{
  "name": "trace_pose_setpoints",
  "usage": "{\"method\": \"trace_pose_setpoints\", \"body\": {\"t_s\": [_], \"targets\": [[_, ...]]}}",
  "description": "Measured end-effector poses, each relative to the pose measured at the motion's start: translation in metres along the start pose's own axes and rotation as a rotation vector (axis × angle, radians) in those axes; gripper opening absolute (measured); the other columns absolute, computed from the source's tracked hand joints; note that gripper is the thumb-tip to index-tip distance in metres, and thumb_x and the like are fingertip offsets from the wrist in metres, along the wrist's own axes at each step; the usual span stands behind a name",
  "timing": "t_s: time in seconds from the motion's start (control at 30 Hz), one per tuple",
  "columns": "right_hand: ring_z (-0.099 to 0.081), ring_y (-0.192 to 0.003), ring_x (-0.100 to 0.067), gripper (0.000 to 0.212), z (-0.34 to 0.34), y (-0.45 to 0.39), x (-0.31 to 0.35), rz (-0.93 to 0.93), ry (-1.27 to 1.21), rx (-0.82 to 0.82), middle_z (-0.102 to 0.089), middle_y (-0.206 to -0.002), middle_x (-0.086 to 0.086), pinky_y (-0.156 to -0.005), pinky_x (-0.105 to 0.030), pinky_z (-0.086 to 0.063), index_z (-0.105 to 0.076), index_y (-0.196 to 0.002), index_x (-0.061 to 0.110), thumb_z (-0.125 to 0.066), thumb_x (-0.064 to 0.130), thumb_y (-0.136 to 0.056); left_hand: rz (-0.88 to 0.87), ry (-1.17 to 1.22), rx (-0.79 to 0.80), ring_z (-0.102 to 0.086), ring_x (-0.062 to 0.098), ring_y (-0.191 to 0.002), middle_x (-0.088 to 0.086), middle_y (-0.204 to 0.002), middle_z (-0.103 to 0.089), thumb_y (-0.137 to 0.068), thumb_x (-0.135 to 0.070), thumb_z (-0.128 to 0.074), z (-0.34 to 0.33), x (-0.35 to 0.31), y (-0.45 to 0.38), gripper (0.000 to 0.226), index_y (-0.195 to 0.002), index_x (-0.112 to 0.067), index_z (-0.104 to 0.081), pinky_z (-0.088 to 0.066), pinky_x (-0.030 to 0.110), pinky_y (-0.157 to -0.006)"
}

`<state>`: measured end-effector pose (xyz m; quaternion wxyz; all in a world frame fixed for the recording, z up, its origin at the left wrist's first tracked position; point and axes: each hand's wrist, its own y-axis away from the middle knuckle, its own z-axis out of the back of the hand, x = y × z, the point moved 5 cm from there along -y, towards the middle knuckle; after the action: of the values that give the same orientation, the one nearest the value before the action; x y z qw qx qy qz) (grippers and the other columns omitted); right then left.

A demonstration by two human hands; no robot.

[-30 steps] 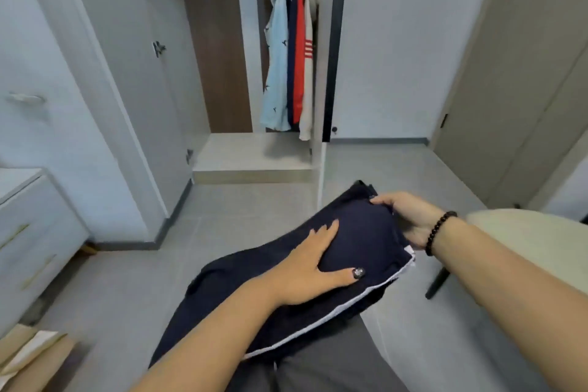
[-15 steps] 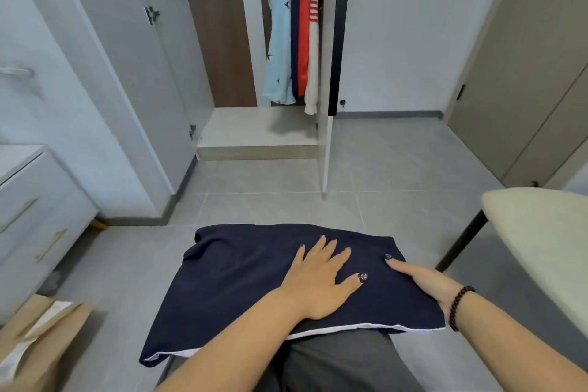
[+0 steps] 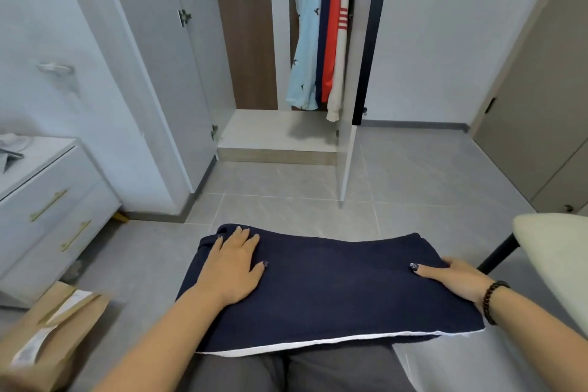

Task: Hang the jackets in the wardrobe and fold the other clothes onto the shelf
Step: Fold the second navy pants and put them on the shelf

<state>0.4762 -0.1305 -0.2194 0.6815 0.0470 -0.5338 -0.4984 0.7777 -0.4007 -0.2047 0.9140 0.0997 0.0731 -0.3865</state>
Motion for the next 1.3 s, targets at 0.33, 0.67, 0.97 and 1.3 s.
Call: {"method": "trace_pose_setpoints", "body": {"t_s": [0.33,0.67,0.97,1.3], "targets": [[-0.053,-0.115,-0.02,0.033,-0.161,-0.004,0.136,0.547,0.452,-0.119,-0.055,-0.127,-0.006,-0.095,-0.023,-0.039,-0.058,-0.122,0.014,-0.058,0.023,-0.09,0.546,0.792,-0.305,-0.032,0.02,-0.142,0.003,-0.158,-0.028,-0.098,-0.037,-0.046,-0.007,0.052,0.049,0.066,-0.153,-0.013,-0.019,-0.029,0.035,-0.111],[-0.052,-0.076,-0.023,0.04,-0.339,0.024,0.247,0.696,0.88,0.282,-0.053,-0.07,-0.005,-0.067,-0.03,-0.046,-0.048,-0.061,0.014,-0.055,0.037,-0.093,0.604,0.861,-0.397,-0.056,0.02,-0.116,0.001,-0.134,-0.054,-0.098,-0.029,-0.047,0.002,0.05,0.063,0.051,-0.145,-0.023,-0.029,-0.048,0.036,-0.094],[-0.053,-0.077,-0.02,0.032,-0.333,0.001,0.286,0.533,0.573,0.382,-0.058,-0.083,-0.009,-0.074,-0.032,-0.048,-0.066,-0.089,-0.001,-0.067,0.031,-0.086,0.614,0.927,-0.406,-0.057,0.018,-0.115,-0.004,-0.134,-0.054,-0.098,-0.03,-0.047,0.002,0.069,0.06,0.051,-0.145,-0.027,-0.028,-0.05,0.038,-0.096],[-0.061,-0.095,-0.023,0.045,-0.369,-0.027,0.279,0.499,0.938,0.398,-0.064,-0.106,-0.006,-0.083,-0.031,-0.051,-0.063,-0.101,0.007,-0.069,0.046,-0.079,0.497,0.783,-0.358,-0.038,0.01,-0.131,-0.01,-0.145,-0.042,-0.1,-0.034,-0.038,-0.005,0.073,0.049,0.051,-0.15,-0.035,-0.027,-0.032,0.029,-0.109]]}}
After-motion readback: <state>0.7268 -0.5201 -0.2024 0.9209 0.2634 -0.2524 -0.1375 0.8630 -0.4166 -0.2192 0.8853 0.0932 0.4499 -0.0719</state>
